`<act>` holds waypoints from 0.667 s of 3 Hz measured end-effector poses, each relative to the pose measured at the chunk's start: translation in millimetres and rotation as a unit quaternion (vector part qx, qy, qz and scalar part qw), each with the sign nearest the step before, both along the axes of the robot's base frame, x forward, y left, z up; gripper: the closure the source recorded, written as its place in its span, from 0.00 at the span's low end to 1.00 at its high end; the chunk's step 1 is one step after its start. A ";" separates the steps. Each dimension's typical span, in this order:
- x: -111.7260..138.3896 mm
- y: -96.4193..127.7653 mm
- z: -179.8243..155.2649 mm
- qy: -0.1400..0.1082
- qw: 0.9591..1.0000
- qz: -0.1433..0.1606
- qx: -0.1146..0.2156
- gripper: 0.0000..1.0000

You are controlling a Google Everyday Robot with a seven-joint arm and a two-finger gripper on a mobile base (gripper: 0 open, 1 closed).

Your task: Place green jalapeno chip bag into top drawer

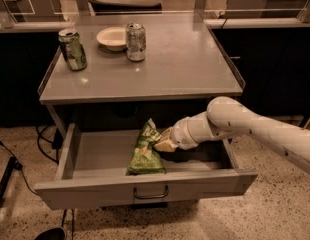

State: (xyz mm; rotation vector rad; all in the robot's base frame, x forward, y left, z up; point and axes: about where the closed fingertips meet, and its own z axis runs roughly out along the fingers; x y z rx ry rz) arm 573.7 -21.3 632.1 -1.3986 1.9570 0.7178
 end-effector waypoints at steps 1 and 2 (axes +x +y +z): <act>0.0 0.0 0.0 0.000 1.000 0.000 0.000 0.74; 0.0 0.1 0.0 0.000 1.000 0.000 0.000 0.45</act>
Offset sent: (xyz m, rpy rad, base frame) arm 0.0000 0.0000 0.0000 0.0000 0.0000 0.0000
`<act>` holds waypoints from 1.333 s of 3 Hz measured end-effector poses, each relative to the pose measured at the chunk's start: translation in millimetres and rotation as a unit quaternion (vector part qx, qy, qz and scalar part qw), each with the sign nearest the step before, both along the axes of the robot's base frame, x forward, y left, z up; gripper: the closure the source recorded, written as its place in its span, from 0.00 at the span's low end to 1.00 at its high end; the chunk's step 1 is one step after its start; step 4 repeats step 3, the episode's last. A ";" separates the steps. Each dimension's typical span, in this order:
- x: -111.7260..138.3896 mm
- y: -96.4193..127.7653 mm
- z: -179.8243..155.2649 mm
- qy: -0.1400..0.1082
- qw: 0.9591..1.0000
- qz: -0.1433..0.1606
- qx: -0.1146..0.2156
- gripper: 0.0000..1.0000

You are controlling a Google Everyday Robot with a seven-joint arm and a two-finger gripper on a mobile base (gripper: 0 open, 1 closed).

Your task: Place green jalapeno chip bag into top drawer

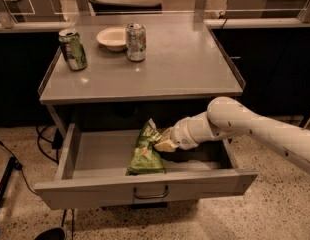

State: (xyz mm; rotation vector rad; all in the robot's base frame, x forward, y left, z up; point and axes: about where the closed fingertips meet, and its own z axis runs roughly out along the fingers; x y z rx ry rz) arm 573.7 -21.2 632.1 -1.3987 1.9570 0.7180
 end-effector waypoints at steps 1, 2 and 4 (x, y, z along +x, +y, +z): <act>0.0 0.0 0.0 0.000 1.000 0.000 0.000 0.20; 0.0 0.1 -0.1 0.000 1.000 0.000 0.000 0.00; 0.0 0.1 -0.1 0.000 1.000 0.000 0.000 0.00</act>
Offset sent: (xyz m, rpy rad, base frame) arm 0.0000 0.0000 0.0000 0.0000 0.0000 0.0000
